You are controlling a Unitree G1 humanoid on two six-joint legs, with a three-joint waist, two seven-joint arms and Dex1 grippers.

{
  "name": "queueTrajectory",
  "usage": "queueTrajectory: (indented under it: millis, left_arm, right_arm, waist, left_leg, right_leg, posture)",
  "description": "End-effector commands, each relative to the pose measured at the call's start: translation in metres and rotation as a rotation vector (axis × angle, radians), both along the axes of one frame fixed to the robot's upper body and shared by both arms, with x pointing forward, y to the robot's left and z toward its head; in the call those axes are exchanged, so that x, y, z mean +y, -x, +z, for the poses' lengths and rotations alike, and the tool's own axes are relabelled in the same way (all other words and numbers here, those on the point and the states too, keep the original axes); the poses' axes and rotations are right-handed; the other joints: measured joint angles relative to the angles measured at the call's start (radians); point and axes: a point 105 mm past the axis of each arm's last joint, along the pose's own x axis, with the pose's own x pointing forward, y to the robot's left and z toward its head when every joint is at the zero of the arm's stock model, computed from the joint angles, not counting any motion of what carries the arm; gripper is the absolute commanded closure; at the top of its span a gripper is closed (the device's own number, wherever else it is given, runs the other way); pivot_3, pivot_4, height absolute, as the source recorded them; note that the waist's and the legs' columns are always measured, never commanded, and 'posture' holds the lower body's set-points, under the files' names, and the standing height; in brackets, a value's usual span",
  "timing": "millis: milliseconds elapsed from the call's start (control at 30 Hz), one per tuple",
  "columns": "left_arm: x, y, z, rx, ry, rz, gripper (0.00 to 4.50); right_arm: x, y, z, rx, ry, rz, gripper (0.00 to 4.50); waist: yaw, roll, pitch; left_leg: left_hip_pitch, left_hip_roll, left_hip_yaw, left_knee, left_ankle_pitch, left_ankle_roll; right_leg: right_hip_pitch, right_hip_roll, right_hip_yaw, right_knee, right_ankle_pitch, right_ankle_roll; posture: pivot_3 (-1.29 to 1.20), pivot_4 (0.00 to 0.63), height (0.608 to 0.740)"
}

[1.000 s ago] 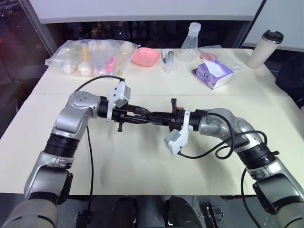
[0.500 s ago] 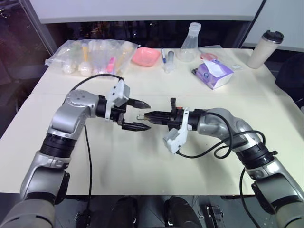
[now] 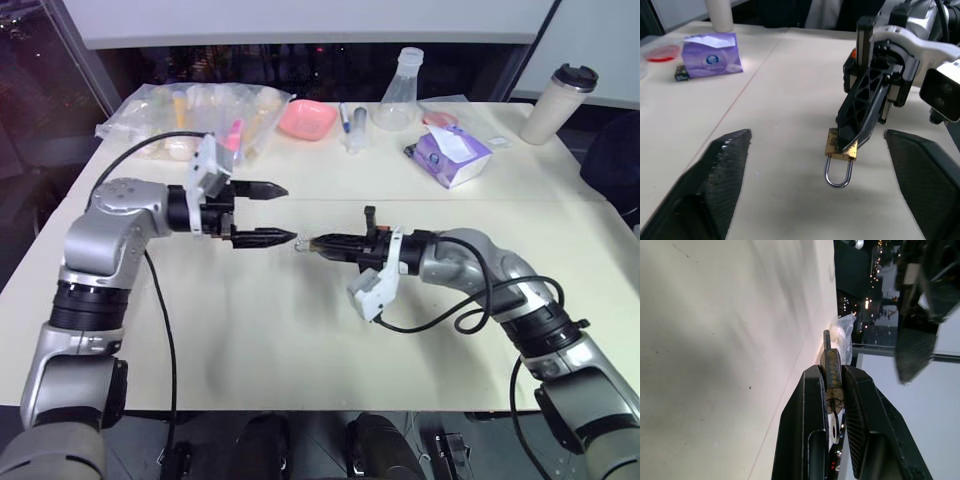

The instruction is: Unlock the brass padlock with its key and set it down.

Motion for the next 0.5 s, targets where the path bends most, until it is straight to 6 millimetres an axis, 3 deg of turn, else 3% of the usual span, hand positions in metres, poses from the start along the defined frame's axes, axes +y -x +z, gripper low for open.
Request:
queueTrajectory:
  millis: [33,200,233,500]
  left_arm:
    - [-0.005,0.009,0.002,-0.029,0.007,-0.031,1.72]
    - [-0.013,0.016,-0.012,-0.033,-0.02,-0.065,4.18]
    - [-0.014,0.016,-0.014,-0.032,-0.024,-0.067,4.46]
    - [-0.014,0.01,-0.025,-0.025,-0.046,-0.052,4.46]
  right_arm:
    - [0.0,0.002,0.016,-0.039,-0.043,0.011,4.5]
    - [0.0,0.001,0.017,-0.041,-0.045,0.011,4.5]
    - [0.001,0.001,0.018,-0.042,-0.045,0.011,4.5]
    - [0.001,0.001,0.019,-0.04,-0.047,0.01,4.5]
  waist:
    - [0.0,0.0,0.0]
    - [0.001,0.0,0.0]
    - [0.001,0.0,0.0]
    - [0.0,0.0,0.0]
  left_leg:
    - [0.0,0.0,0.0,0.0,0.0,0.0]
    - [0.0,0.0,0.0,0.0,0.0,0.0]
    - [0.0,0.0,0.0,0.0,0.0,0.0]
    - [0.0,0.0,0.0,0.0,0.0,0.0]
  right_leg:
    - [0.0,0.0,0.0,0.0,0.0,0.0]
    - [0.0,0.0,0.0,0.0,0.0,0.0]
    - [0.0,0.0,0.0,0.0,0.0,0.0]
    - [0.0,0.0,0.0,0.0,0.0,0.0]
  posture:
    - [0.0,0.15,0.715]
    - [0.0,0.15,0.715]
    - [0.0,0.15,0.715]
    - [0.0,0.15,0.715]
